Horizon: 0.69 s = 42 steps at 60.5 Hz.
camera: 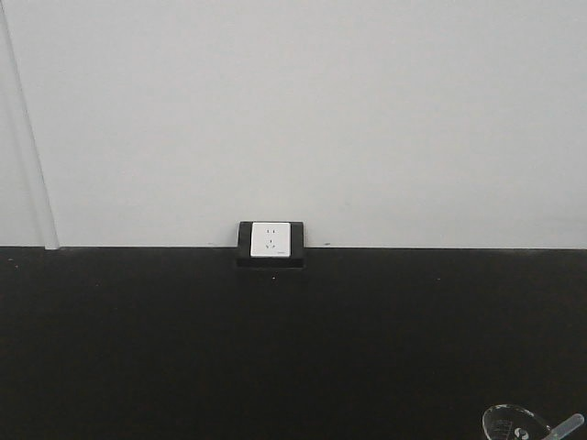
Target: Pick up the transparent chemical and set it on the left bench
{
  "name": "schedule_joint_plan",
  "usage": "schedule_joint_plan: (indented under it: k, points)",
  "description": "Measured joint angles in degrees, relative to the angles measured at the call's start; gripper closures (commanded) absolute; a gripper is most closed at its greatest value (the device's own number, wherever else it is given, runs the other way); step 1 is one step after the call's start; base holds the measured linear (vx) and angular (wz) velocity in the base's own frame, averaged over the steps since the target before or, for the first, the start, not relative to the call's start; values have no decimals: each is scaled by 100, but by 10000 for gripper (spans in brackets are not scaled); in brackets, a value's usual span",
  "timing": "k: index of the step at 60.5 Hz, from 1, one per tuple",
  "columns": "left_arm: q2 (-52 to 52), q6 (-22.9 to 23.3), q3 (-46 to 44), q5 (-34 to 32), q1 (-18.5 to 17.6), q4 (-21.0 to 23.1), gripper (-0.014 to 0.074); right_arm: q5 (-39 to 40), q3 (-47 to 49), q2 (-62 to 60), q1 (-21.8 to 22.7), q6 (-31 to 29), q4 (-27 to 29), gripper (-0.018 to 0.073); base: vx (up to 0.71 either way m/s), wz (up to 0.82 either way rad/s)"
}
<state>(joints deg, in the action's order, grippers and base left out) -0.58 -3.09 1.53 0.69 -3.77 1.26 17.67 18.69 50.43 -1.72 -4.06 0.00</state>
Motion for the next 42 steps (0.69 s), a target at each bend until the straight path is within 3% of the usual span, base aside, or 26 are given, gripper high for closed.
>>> schedule_joint_plan:
  k: [16, 22, 27, 34, 42]
  points:
    - [0, 0, 0, 0, 0, 0, 600, 58, 5, 445, 0, 0, 0, -40, 0, 0]
    - [0, 0, 0, 0, 0, 0, 600, 170, 5, 521, 0, 0, 30, -134, 0, 0]
    - [0, 0, 0, 0, 0, 0, 600, 339, 5, 532, 0, 20, 141, -158, 0, 0]
    - [0, 0, 0, 0, 0, 0, 600, 650, 5, 581, 0, 230, 1080, -146, 0, 0]
    - [0, 0, 0, 0, 0, 0, 600, 1239, 5, 852, 0, 365, 2939, -107, 0, 0]
